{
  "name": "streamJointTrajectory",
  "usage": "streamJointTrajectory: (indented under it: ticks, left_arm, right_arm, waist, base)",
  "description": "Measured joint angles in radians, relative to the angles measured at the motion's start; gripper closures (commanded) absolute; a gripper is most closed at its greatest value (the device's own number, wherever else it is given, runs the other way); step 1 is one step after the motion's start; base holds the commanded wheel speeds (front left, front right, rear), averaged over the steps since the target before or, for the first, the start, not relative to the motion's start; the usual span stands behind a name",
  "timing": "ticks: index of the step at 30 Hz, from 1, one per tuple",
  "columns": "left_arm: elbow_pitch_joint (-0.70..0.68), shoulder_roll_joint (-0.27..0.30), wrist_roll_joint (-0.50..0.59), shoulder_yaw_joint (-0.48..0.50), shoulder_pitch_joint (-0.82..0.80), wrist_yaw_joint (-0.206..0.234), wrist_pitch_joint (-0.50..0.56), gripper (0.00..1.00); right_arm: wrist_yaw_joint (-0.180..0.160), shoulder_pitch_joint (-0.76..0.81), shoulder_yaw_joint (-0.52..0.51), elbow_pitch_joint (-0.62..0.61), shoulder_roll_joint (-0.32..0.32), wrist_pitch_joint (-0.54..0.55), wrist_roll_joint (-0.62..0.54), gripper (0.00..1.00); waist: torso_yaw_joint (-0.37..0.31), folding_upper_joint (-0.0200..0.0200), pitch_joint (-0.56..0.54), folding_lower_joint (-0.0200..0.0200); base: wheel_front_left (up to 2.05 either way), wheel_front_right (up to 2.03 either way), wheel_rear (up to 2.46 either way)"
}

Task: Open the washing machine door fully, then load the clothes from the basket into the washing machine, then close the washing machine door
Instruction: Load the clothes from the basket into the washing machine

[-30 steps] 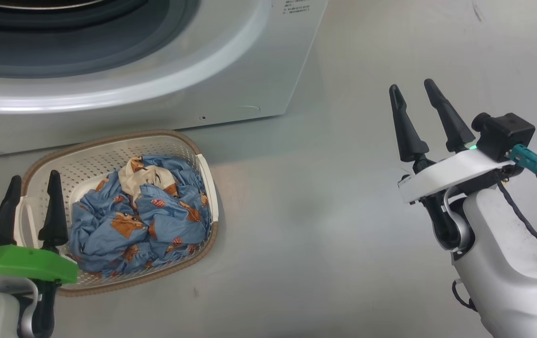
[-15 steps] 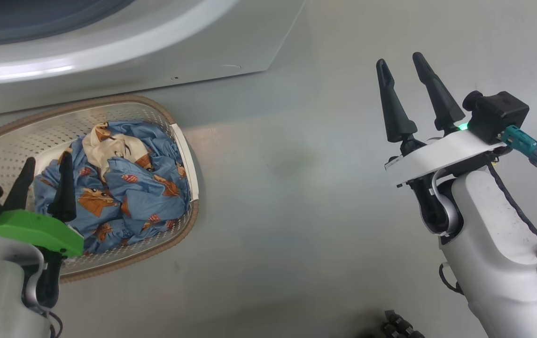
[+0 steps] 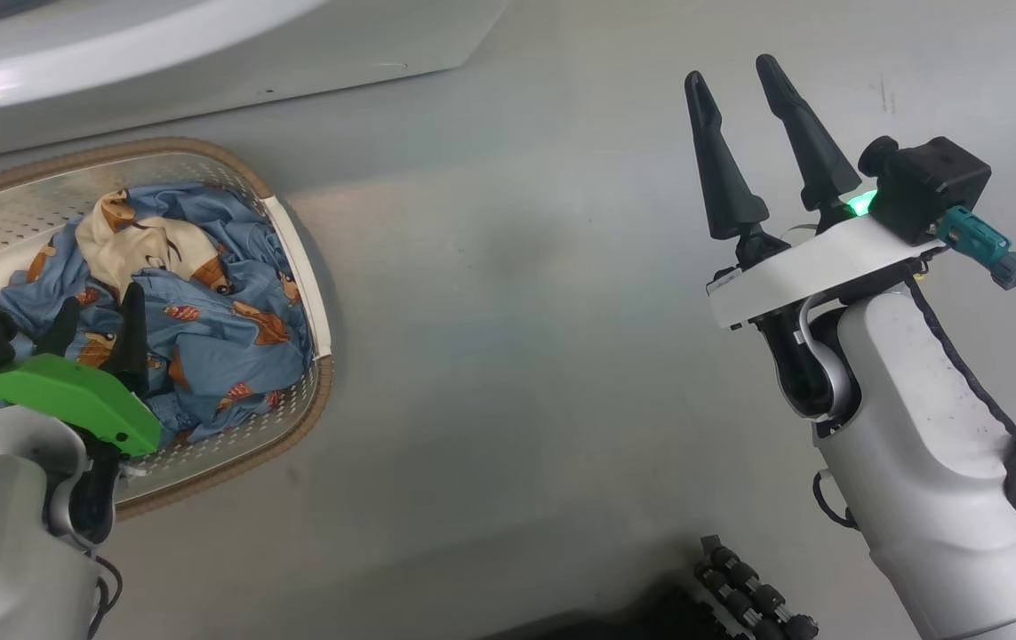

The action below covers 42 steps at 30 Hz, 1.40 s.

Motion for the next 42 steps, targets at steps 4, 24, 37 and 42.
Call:
streamJointTrajectory:
  ticks: [4,24,37,42]
  left_arm:
    - [0.044,-0.002,-0.004,-0.040,-0.029,0.000,0.029,0.00]
    - [0.258,0.029,-0.087,-0.068,-0.172,0.000,0.146,0.00]
    - [0.341,0.031,-0.147,-0.091,-0.227,0.000,0.225,0.16]
    - [0.348,0.032,-0.158,-0.096,-0.245,0.000,0.216,1.00]
  right_arm:
    - [0.000,0.000,0.000,0.002,0.005,0.000,-0.006,0.00]
    - [0.000,-0.023,0.032,0.005,0.025,0.000,-0.015,0.00]
    - [0.000,-0.023,0.028,-0.001,0.039,0.000,-0.015,0.00]
    - [0.000,-0.023,0.020,-0.001,0.041,0.000,-0.016,0.00]
  waist:
    - [-0.014,0.0000,0.022,0.0000]
    - [-0.079,0.0000,0.098,0.0000]
    - [-0.121,0.0000,0.139,0.0000]
    - [-0.122,0.0000,0.142,0.0000]
  base:
    - [0.00,0.00,0.00]
    - [0.00,0.00,0.00]
    - [0.00,0.00,0.00]
    - [0.00,0.00,0.00]
